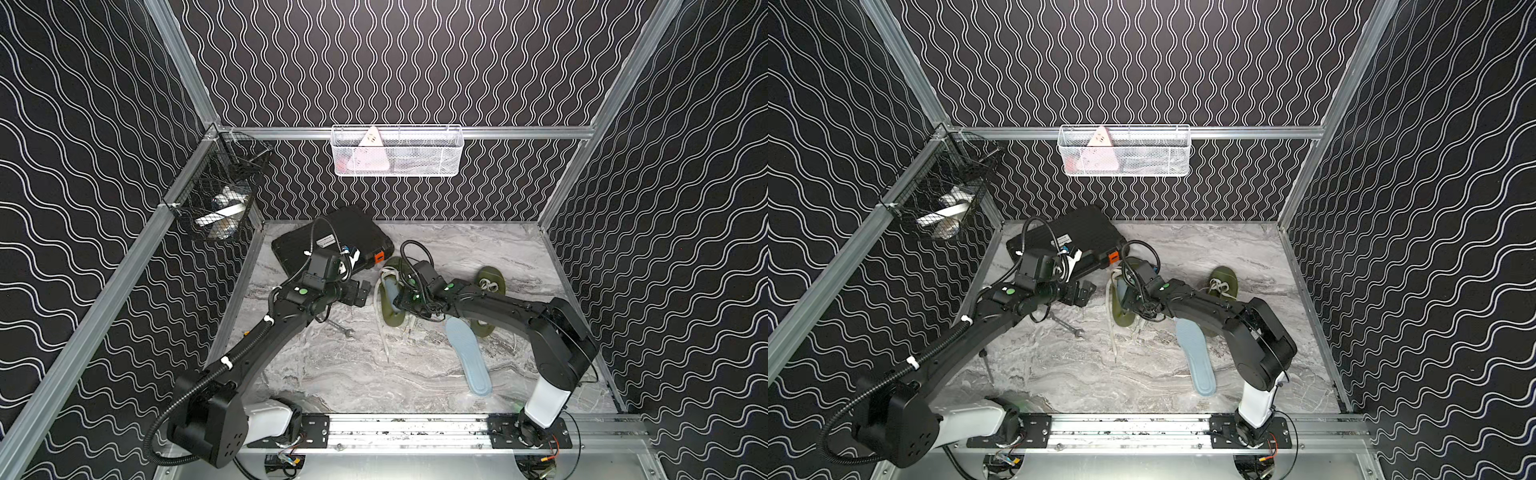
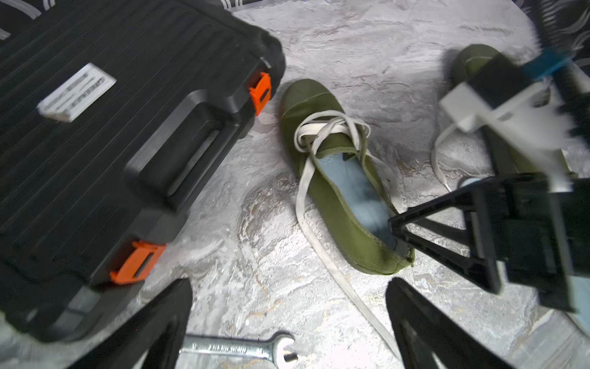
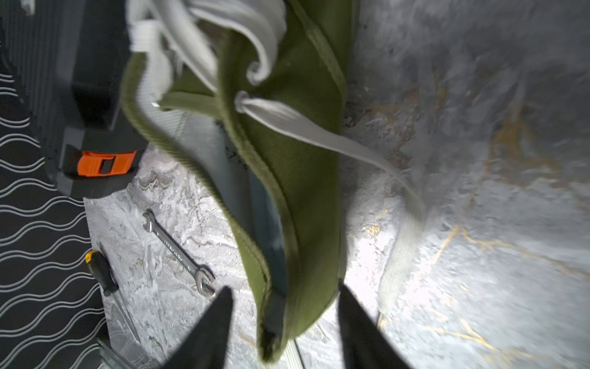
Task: Insert the insole into the shoe
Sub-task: Place the shoe at the center of the board, then pick up the insole from the center of the board.
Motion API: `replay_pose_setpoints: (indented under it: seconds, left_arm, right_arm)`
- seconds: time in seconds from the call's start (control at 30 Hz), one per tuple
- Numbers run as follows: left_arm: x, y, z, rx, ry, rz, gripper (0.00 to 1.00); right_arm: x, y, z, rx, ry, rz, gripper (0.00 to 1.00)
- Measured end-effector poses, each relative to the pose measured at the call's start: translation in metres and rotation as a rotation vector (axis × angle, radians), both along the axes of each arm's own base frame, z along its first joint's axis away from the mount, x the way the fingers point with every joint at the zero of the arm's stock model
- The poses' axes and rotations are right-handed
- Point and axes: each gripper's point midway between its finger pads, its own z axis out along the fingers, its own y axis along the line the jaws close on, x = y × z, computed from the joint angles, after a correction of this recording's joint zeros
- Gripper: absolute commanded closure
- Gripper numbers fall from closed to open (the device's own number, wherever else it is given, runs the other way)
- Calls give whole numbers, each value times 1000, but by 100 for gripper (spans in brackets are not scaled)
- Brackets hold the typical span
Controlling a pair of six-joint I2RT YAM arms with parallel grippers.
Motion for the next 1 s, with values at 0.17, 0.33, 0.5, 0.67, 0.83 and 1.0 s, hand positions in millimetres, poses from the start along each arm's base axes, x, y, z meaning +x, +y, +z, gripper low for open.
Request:
replay_pose_setpoints:
  seconds: [0.17,0.33,0.5,0.67,0.83,1.0]
  left_arm:
    - [3,5,7,-53,-7,85,1]
    - [-6,-9,-7,-106,49,99,1]
    - [-25,-47,-7,-135,59,19,1]
    - [-26,-61,-9,-161,69,18,1]
    - [-32,-75,-8,-187,77,-1,1]
    - [-33,-85,-6,-209,81,-2,1]
  right_arm:
    - [-13,-32,38,-63,-73,-13,28]
    - [-59,-98,38,-197,-63,-53,26]
    - [-110,-165,9,-309,9,-132,26]
    - [-129,-208,-8,-329,64,-242,27]
    - [-128,-225,-24,-336,152,-246,32]
    - [-128,-226,-43,-381,220,-155,34]
